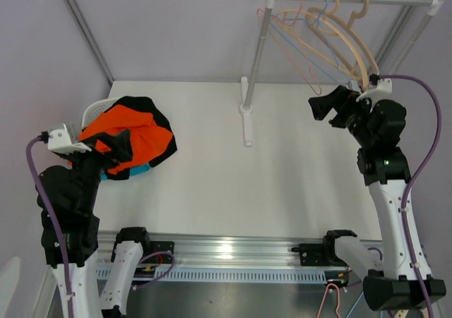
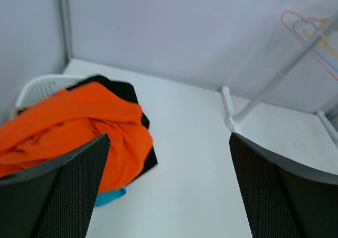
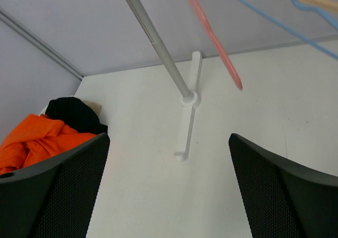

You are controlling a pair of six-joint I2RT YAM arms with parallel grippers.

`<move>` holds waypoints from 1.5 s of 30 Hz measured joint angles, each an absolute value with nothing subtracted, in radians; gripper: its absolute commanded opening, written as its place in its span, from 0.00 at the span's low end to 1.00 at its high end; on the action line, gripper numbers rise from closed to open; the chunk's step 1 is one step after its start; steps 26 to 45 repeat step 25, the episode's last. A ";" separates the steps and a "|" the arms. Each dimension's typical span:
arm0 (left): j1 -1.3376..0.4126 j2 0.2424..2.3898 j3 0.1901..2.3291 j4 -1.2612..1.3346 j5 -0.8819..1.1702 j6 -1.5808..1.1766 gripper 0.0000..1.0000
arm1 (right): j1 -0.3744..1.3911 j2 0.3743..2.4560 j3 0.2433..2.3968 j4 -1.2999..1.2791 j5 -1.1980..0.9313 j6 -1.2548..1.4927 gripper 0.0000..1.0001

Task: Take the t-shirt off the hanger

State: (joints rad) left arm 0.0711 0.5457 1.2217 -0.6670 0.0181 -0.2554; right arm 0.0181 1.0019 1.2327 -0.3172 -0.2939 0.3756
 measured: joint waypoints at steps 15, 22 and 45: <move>0.071 0.430 0.798 -0.607 0.224 -0.332 0.99 | 0.064 0.580 0.866 -0.372 -0.185 0.397 0.99; 0.071 0.392 0.798 -0.587 0.221 -0.330 1.00 | 0.064 0.575 0.833 -0.385 -0.197 0.395 0.99; 0.071 0.388 0.798 -0.588 0.215 -0.324 0.99 | 0.064 0.575 0.832 -0.383 -0.200 0.395 0.99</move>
